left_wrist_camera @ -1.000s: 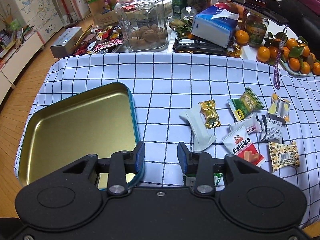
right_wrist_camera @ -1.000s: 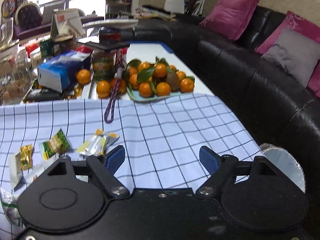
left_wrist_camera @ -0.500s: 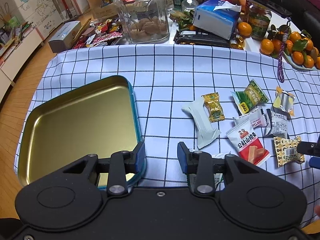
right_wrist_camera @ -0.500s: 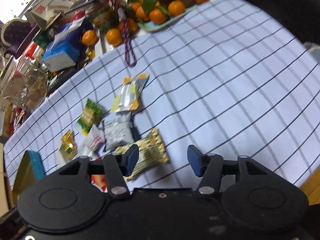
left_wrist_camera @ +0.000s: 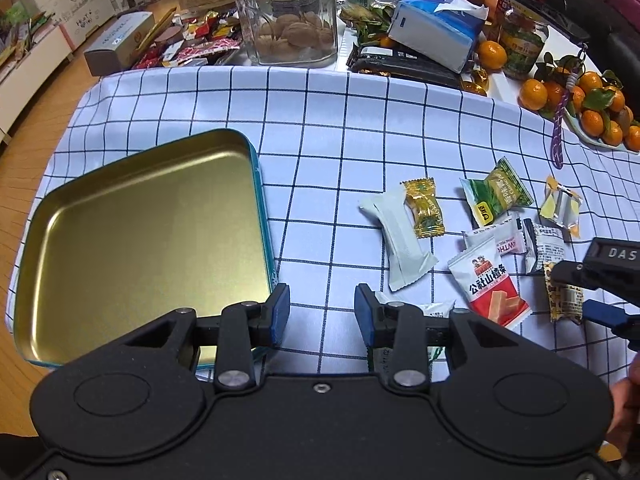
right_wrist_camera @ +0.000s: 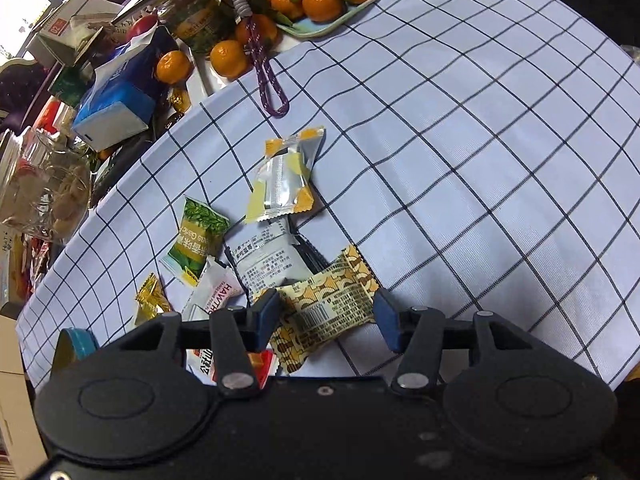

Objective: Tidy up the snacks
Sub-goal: 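Move the right tool to the yellow-patterned cake packet while the left tool approaches the green-white candy, then grasp the yellow-patterned packet with the right tool while the left tool grasps the green-white candy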

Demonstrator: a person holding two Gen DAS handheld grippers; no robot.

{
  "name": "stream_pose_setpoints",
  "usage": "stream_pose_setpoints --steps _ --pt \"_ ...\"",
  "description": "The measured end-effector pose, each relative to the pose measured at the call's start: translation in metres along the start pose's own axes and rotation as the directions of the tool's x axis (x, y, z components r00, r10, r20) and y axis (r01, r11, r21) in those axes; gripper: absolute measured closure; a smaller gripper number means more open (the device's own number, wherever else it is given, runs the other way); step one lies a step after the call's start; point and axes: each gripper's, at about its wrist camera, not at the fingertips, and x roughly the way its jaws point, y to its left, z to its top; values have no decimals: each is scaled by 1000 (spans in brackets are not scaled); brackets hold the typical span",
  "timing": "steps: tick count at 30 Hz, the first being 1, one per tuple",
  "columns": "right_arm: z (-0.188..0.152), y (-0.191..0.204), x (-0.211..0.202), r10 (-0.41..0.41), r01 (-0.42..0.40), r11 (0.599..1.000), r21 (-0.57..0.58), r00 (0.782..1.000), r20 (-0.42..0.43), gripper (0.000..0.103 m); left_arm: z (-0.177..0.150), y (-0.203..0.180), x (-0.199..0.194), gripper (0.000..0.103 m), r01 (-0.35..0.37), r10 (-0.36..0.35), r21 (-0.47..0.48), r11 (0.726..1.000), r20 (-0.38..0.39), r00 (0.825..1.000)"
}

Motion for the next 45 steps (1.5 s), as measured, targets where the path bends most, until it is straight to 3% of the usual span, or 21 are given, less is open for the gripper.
stream_pose_setpoints --steps 7,10,16,22,27,29,33,39,45 --pt "-12 14 3 -34 40 991 -131 998 47 33 -1 2 4 58 45 -45 -16 999 -25 999" --pt "-18 19 3 -49 60 976 -208 997 59 33 -1 0 7 58 86 -86 -8 996 -50 995" --pt "-20 19 -4 -51 63 973 -224 997 60 52 -5 -8 16 58 148 -147 5 989 -111 983" --pt "-8 3 -14 10 -10 994 -112 1000 0 61 -6 -19 13 58 113 -109 59 992 -70 992" --pt "4 -17 -21 42 -42 999 12 999 -23 68 -4 -16 9 58 196 -193 40 980 -78 978" --pt "7 -20 -24 50 -50 999 14 999 -15 75 -5 -18 9 58 189 -185 51 981 -76 980" --pt "9 -18 -30 48 -48 999 4 999 6 75 -9 -25 13 58 179 -170 91 980 -91 981" --pt "12 -22 -28 61 -60 997 43 998 -26 72 -12 -35 21 58 162 -148 117 980 -121 982" --pt "9 -17 -24 22 -23 1000 11 1000 14 52 -10 -40 26 54 142 -129 103 984 -124 984"
